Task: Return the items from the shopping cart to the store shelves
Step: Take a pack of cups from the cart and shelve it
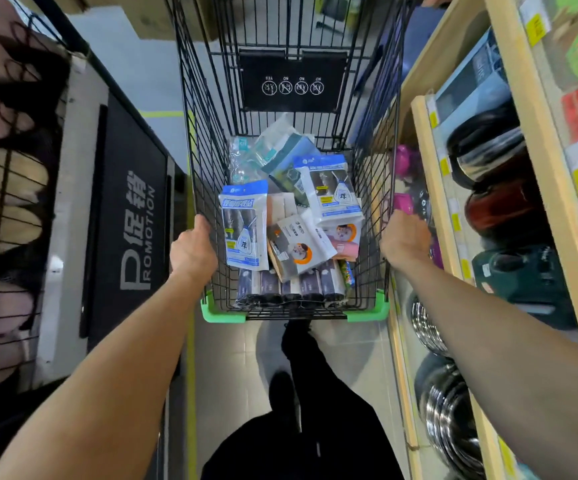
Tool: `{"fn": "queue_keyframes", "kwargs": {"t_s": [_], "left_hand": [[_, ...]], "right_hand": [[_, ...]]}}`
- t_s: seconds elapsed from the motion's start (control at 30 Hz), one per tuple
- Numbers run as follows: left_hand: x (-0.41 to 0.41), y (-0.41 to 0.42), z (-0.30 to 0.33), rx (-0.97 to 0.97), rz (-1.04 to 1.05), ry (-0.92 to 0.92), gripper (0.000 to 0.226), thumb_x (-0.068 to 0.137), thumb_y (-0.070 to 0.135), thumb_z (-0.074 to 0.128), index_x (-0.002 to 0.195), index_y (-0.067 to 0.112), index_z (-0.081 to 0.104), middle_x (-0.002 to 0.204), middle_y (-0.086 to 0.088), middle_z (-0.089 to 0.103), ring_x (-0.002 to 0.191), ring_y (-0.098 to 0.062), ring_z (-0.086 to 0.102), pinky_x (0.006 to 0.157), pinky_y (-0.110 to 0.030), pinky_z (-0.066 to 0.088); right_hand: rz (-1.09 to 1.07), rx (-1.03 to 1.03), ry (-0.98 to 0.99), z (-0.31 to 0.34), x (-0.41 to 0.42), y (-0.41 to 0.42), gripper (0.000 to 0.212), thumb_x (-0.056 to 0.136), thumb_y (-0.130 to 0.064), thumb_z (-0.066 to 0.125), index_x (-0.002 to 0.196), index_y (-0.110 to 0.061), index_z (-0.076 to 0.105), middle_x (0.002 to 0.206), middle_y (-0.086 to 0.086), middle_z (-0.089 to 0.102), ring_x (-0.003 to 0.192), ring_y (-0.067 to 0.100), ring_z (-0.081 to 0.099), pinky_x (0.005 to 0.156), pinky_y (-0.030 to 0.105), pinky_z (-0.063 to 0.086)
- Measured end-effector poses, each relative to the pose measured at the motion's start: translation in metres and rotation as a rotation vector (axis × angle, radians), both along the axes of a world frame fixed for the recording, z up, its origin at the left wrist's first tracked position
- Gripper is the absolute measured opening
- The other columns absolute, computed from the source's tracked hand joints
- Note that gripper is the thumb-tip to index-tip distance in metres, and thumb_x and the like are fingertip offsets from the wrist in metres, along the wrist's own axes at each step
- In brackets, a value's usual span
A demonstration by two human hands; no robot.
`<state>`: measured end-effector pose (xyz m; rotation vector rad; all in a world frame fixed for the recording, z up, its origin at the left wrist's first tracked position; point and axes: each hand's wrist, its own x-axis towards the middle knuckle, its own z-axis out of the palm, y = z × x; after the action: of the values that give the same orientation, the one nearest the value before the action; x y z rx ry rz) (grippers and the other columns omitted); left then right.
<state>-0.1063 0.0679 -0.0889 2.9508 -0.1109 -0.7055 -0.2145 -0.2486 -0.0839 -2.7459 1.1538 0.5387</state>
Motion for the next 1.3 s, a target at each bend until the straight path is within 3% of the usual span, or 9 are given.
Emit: {"fn": "queue_keyframes", "kwargs": {"t_s": [0.2, 0.43, 0.63, 0.73, 0.87, 1.0, 1.3], "left_hand": [[-0.065, 0.032, -0.001, -0.112, -0.015, 0.022, 0.041, 0.084, -0.012, 0.045, 0.119, 0.009, 0.045, 0.098, -0.023, 0.066, 0.089, -0.043, 0.064, 0.076, -0.047, 0.055], [-0.145, 0.063, -0.004, -0.172, -0.019, 0.057, 0.045, 0.083, -0.013, 0.044, 0.121, 0.011, 0.046, 0.098, -0.020, 0.064, 0.090, -0.042, 0.062, 0.077, -0.048, 0.056], [-0.210, 0.090, -0.009, -0.183, -0.011, 0.103, 0.040, 0.086, -0.006, 0.054, 0.109, 0.023, 0.042, 0.081, -0.009, 0.060, 0.078, -0.035, 0.061, 0.069, -0.045, 0.057], [-0.247, 0.099, -0.010, -0.175, -0.014, 0.092, 0.044, 0.086, -0.006, 0.054, 0.099, 0.031, 0.035, 0.084, -0.011, 0.063, 0.074, -0.033, 0.060, 0.063, -0.043, 0.054], [-0.299, 0.109, -0.012, -0.155, -0.003, 0.090, 0.042, 0.084, -0.005, 0.057, 0.098, 0.028, 0.036, 0.086, -0.014, 0.062, 0.073, -0.032, 0.058, 0.060, -0.037, 0.046], [-0.348, 0.120, -0.011, -0.181, 0.000, 0.115, 0.042, 0.084, -0.005, 0.059, 0.098, 0.029, 0.037, 0.082, -0.010, 0.060, 0.069, -0.026, 0.056, 0.056, -0.033, 0.041], [-0.440, 0.161, -0.011, -0.245, -0.015, 0.142, 0.038, 0.085, -0.003, 0.060, 0.097, 0.026, 0.039, 0.079, -0.012, 0.064, 0.072, -0.032, 0.065, 0.058, -0.039, 0.053]], "right_hand": [[-0.059, -0.019, -0.012, -0.005, -0.072, 0.023, 0.023, 0.089, 0.002, 0.061, 0.112, 0.003, 0.063, 0.105, 0.022, 0.068, 0.100, 0.037, 0.066, 0.077, 0.038, 0.056], [-0.141, 0.035, 0.009, -0.004, -0.156, 0.047, 0.021, 0.087, -0.004, 0.064, 0.106, 0.004, 0.064, 0.106, 0.023, 0.067, 0.102, 0.039, 0.065, 0.078, 0.040, 0.056], [-0.108, 0.039, -0.005, 0.000, -0.231, 0.068, 0.018, 0.092, -0.004, 0.059, 0.108, 0.003, 0.062, 0.108, 0.023, 0.068, 0.104, 0.041, 0.065, 0.080, 0.041, 0.055], [-0.084, 0.051, -0.037, -0.001, -0.272, 0.074, 0.016, 0.094, -0.006, 0.056, 0.105, 0.003, 0.063, 0.105, 0.024, 0.068, 0.100, 0.042, 0.065, 0.075, 0.040, 0.054], [-0.112, 0.074, -0.073, -0.008, -0.326, 0.083, 0.011, 0.092, 0.000, 0.054, 0.095, 0.003, 0.064, 0.093, 0.021, 0.068, 0.090, 0.039, 0.065, 0.064, 0.036, 0.048], [-0.155, 0.102, -0.043, -0.004, -0.372, 0.094, 0.011, 0.090, 0.003, 0.057, 0.093, 0.005, 0.067, 0.091, 0.021, 0.070, 0.091, 0.038, 0.068, 0.062, 0.031, 0.044], [-0.150, 0.066, -0.030, -0.002, -0.471, 0.135, 0.011, 0.089, -0.004, 0.065, 0.098, 0.002, 0.068, 0.097, 0.020, 0.071, 0.095, 0.036, 0.067, 0.068, 0.032, 0.049]]}}
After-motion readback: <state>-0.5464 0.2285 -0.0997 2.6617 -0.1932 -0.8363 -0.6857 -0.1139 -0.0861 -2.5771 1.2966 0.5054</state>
